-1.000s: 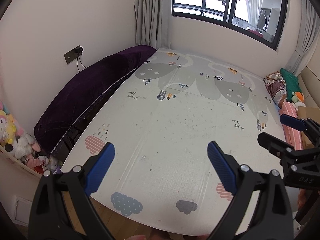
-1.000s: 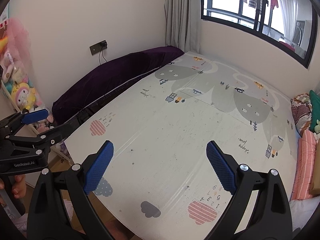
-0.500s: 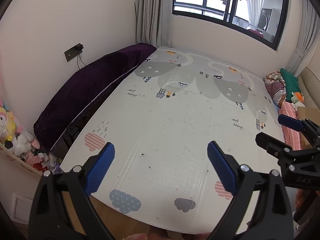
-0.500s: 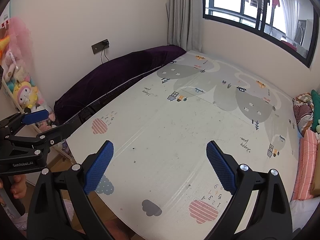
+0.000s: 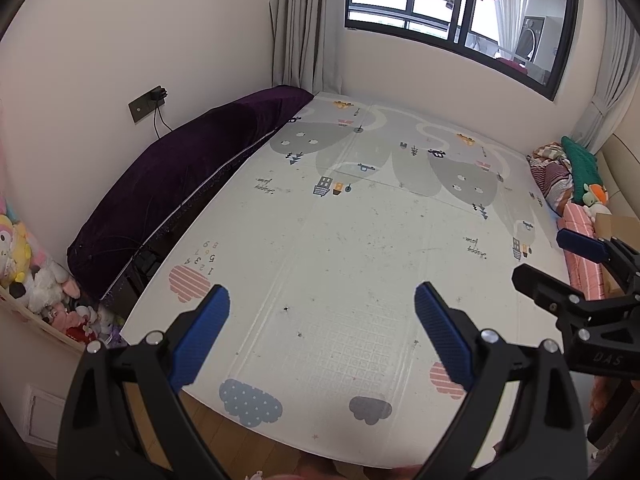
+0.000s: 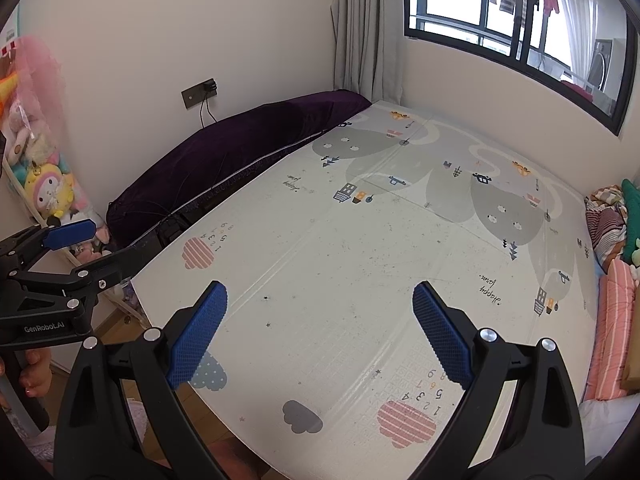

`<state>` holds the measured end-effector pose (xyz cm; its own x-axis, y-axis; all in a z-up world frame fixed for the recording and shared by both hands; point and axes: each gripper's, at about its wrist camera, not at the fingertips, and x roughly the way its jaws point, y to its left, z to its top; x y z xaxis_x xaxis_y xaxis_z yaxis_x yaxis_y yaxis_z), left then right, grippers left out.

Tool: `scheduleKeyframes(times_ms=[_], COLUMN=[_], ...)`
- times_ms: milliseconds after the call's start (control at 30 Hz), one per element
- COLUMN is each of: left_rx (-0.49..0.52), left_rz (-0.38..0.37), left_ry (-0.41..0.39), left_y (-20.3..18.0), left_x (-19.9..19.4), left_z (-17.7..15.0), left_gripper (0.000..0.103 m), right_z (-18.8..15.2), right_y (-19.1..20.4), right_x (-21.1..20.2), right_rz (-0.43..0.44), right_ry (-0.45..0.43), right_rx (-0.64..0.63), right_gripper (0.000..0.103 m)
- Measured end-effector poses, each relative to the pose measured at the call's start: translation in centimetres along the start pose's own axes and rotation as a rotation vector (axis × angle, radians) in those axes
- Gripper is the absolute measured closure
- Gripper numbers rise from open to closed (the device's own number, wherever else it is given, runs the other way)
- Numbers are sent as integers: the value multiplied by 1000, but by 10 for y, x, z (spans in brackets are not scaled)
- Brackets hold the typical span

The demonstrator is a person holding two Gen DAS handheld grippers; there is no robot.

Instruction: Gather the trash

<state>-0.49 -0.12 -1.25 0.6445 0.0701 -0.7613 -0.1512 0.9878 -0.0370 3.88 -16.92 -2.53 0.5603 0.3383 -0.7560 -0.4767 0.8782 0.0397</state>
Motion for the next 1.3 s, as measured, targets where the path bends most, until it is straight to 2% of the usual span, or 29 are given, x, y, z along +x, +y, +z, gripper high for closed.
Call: scheduleKeyframes(times_ms=[733, 1300], left_rx=[-11, 5], left_rz=[9, 14], left_ry=[-24, -9], left_y=[-2, -7], left_x=[-4, -5], left_z=[5, 2], left_gripper=[10, 10], right_z=[1, 4], right_y=[-1, 4], right_x=[7, 9], right_rz=[-3, 0], right_ry=[5, 5], right_rx=[-2, -15], right_gripper=[12, 12])
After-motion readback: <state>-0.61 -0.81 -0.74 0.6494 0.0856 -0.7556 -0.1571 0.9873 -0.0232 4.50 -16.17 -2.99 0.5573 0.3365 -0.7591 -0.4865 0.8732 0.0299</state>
